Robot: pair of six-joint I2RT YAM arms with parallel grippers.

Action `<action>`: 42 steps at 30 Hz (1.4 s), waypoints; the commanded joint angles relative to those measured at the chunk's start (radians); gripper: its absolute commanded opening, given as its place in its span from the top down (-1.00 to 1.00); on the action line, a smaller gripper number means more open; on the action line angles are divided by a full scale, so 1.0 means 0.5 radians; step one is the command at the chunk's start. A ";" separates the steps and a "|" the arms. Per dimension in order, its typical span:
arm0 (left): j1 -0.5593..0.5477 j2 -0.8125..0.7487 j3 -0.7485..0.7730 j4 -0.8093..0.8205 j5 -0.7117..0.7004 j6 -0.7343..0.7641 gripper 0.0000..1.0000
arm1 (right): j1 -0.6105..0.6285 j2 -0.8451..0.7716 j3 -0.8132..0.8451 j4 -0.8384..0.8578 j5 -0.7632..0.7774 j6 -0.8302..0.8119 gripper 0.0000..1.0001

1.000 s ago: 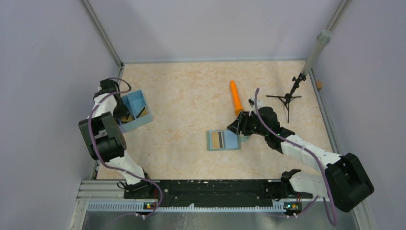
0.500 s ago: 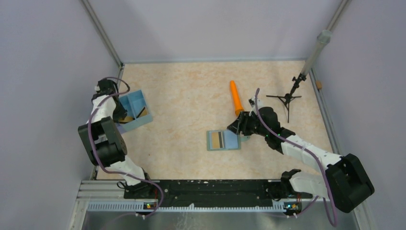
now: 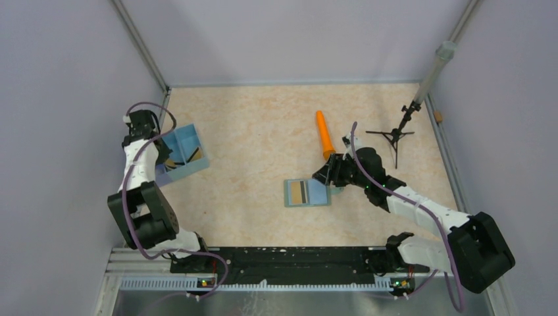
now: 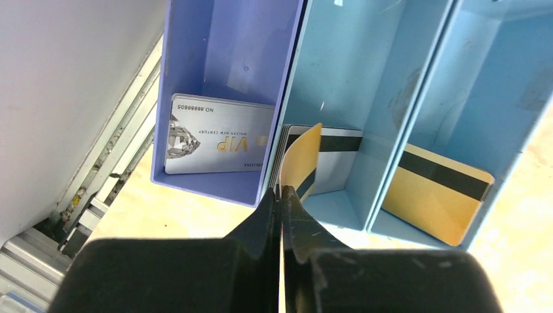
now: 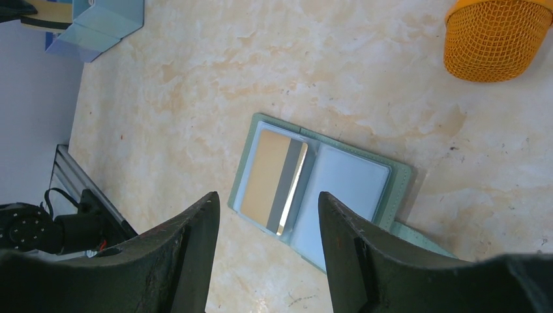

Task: Put the credit cards into the card holder
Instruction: Pick up the credit card from the storage box, then insert the credit card into the card holder.

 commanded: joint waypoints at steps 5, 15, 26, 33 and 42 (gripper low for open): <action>0.024 -0.252 -0.087 0.079 0.021 -0.007 1.00 | -0.023 -0.090 0.028 -0.037 0.036 -0.024 -0.12; 0.018 -0.806 -0.155 0.219 0.355 -0.035 1.00 | -0.026 -0.269 0.170 -0.363 0.210 -0.204 -0.14; -0.627 -0.907 -0.086 0.150 1.083 -0.019 1.00 | -0.076 -0.411 0.276 -0.377 -0.101 -0.348 -0.28; -1.095 -0.810 -0.203 0.355 1.947 -0.034 1.00 | -0.116 -0.388 0.314 -0.120 -0.855 -0.360 -0.35; -1.661 -0.560 -0.265 0.393 2.656 0.116 1.00 | -0.115 -0.263 0.330 0.105 -1.486 -0.211 -0.41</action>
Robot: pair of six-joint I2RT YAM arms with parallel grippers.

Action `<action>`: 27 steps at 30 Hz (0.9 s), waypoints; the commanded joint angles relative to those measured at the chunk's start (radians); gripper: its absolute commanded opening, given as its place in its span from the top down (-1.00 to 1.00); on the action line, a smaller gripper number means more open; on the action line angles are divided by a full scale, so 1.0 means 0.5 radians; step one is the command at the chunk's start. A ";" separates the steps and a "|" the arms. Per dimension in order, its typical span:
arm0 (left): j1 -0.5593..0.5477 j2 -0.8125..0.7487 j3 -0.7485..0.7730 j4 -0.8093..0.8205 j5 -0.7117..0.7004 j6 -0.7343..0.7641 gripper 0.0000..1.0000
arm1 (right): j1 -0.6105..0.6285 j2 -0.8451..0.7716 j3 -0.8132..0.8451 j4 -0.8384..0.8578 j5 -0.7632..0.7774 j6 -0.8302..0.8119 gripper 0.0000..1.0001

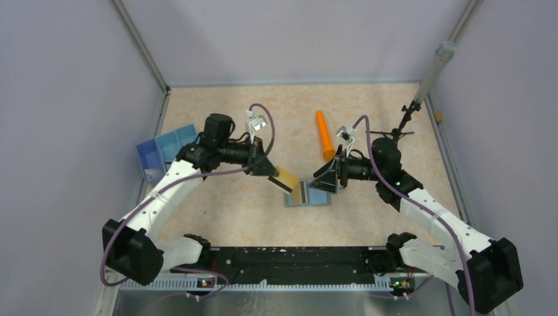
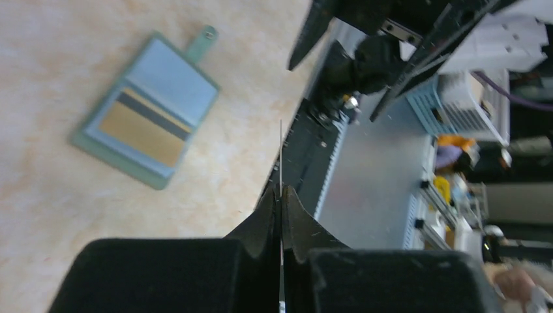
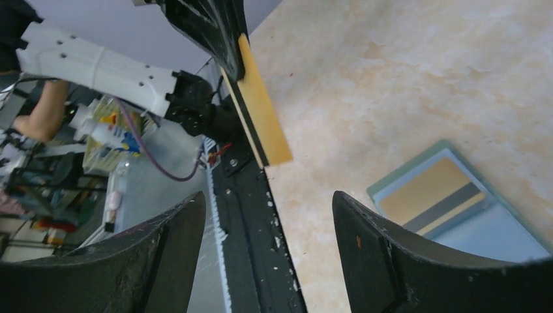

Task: Put the credit cards into the card holder
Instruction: Insert the credit card into the card holder.

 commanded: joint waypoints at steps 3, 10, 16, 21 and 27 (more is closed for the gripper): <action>-0.238 0.122 -0.033 0.126 0.559 0.102 1.00 | 0.001 0.177 0.115 0.236 -0.481 0.114 -0.39; -0.300 0.116 -0.129 0.364 0.596 -0.076 1.00 | 0.208 0.299 0.143 0.371 -0.590 0.196 0.00; -0.308 0.070 -0.190 0.562 0.448 -0.239 1.00 | 0.322 0.373 0.119 0.541 -0.594 0.303 0.59; -0.309 0.008 -0.350 0.998 0.245 -0.587 0.47 | 0.328 0.370 0.070 0.561 -0.399 0.337 1.00; -0.316 -0.114 -0.844 2.056 -0.071 -1.255 -0.73 | 0.328 0.207 -0.264 1.083 0.255 0.660 1.00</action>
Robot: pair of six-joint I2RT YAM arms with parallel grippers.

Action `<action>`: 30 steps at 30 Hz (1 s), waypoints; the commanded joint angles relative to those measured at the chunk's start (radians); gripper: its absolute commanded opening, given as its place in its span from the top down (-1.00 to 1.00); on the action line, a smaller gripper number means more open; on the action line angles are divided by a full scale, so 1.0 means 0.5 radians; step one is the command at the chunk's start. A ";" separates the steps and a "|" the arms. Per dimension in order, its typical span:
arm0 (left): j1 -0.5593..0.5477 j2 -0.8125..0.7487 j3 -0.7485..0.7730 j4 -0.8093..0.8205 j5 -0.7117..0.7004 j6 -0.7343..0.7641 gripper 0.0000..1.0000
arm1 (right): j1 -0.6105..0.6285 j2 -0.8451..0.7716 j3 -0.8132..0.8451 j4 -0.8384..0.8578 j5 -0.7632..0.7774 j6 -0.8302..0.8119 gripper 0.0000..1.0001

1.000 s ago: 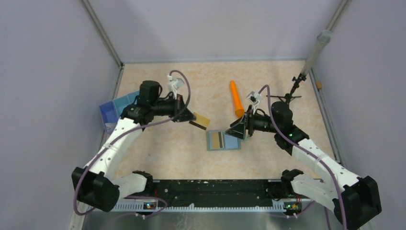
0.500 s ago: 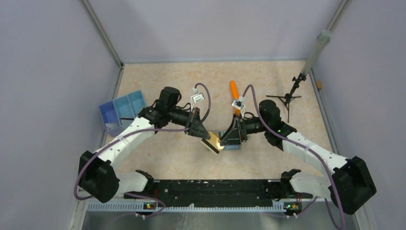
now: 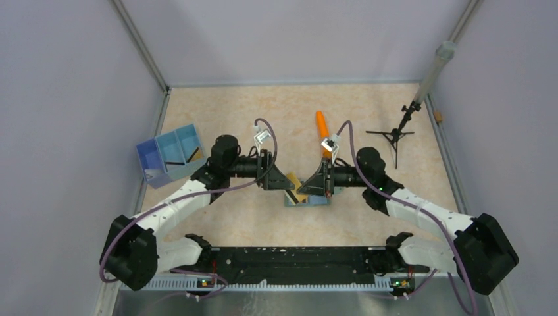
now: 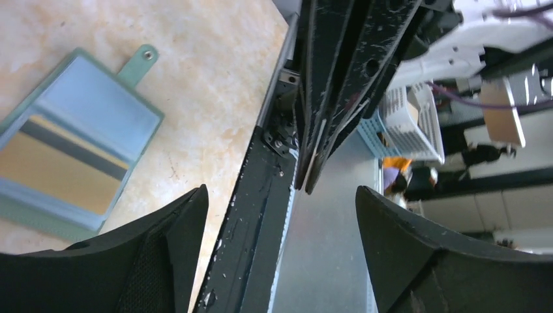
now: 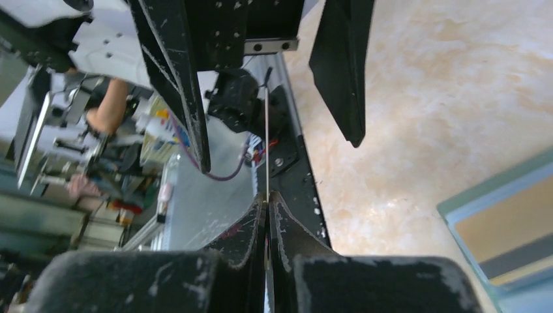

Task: Put the credit cards into the card holder
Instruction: Insert the credit card into the card holder.

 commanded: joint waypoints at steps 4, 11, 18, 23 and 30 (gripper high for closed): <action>-0.066 -0.144 -0.458 1.235 -0.531 -0.729 -0.71 | 0.014 -0.182 -0.326 0.762 0.627 0.388 1.00; -0.171 -0.148 -0.716 1.800 -0.871 -1.034 -0.26 | 0.014 -0.193 -0.430 0.985 0.740 0.497 1.00; -0.189 -0.120 -0.705 1.807 -0.888 -1.066 0.22 | 0.014 -0.175 -0.443 1.021 0.726 0.515 1.00; -0.193 -0.113 -0.709 1.789 -0.892 -1.072 0.30 | 0.014 -0.154 -0.455 1.083 0.693 0.548 1.00; -0.220 -0.026 -0.649 1.737 -0.823 -1.062 0.95 | 0.015 -0.102 -0.429 1.060 0.643 0.548 1.00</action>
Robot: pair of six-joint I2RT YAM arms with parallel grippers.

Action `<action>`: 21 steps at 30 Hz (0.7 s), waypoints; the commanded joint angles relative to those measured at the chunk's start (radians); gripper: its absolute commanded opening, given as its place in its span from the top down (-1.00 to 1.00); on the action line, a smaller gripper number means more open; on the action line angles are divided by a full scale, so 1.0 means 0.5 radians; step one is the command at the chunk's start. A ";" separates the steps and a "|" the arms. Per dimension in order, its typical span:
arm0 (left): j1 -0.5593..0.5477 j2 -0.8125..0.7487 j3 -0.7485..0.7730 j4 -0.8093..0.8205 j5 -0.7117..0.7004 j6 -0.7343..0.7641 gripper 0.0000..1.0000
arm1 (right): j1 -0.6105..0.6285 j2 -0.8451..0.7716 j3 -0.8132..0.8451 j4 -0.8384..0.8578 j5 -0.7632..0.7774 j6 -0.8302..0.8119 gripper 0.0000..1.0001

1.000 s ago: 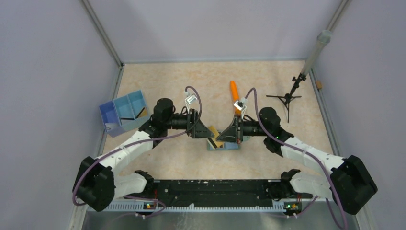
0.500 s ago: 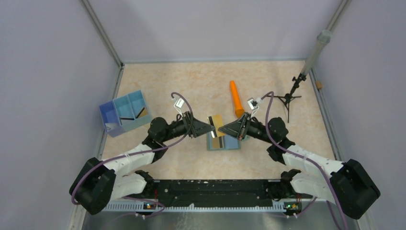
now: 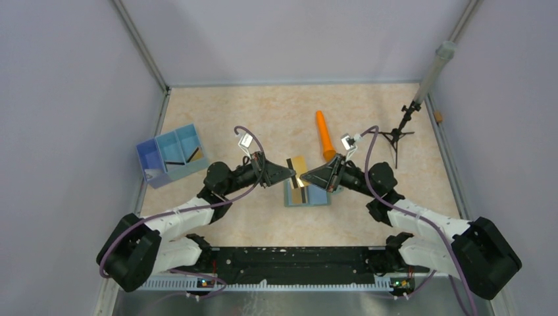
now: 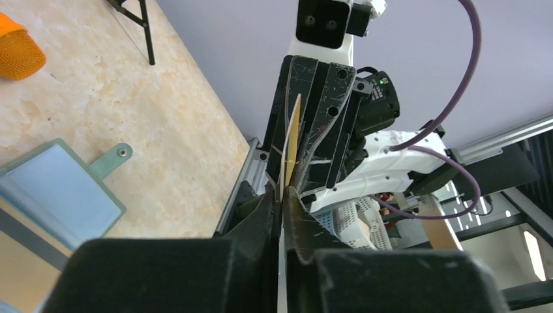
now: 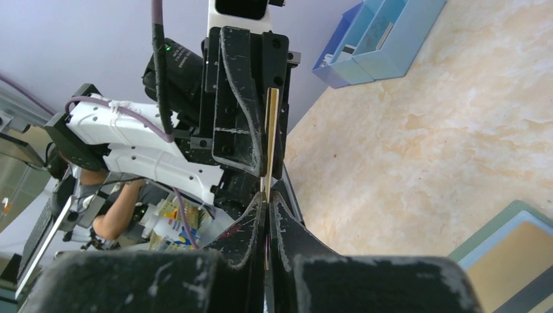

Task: Put the credit cards into the card holder
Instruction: Insert the credit card into the card holder.

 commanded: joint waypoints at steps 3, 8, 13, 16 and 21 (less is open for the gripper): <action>-0.027 0.036 0.105 -0.162 0.027 0.120 1.00 | 0.006 0.006 0.059 -0.113 -0.011 -0.079 0.93; -0.026 -0.090 0.128 -0.666 -0.249 0.343 1.00 | -0.094 -0.155 0.229 -0.974 0.231 -0.375 -0.16; -0.025 0.017 0.234 -1.090 -0.390 0.503 1.00 | -0.240 -0.200 0.394 -1.818 0.684 -0.655 -0.37; -0.025 0.137 0.260 -1.096 -0.357 0.493 1.00 | -0.276 -0.116 0.478 -2.189 0.948 -0.764 -0.43; -0.025 0.391 0.297 -1.052 -0.308 0.452 1.00 | -0.297 0.027 0.490 -2.313 1.184 -0.810 -0.44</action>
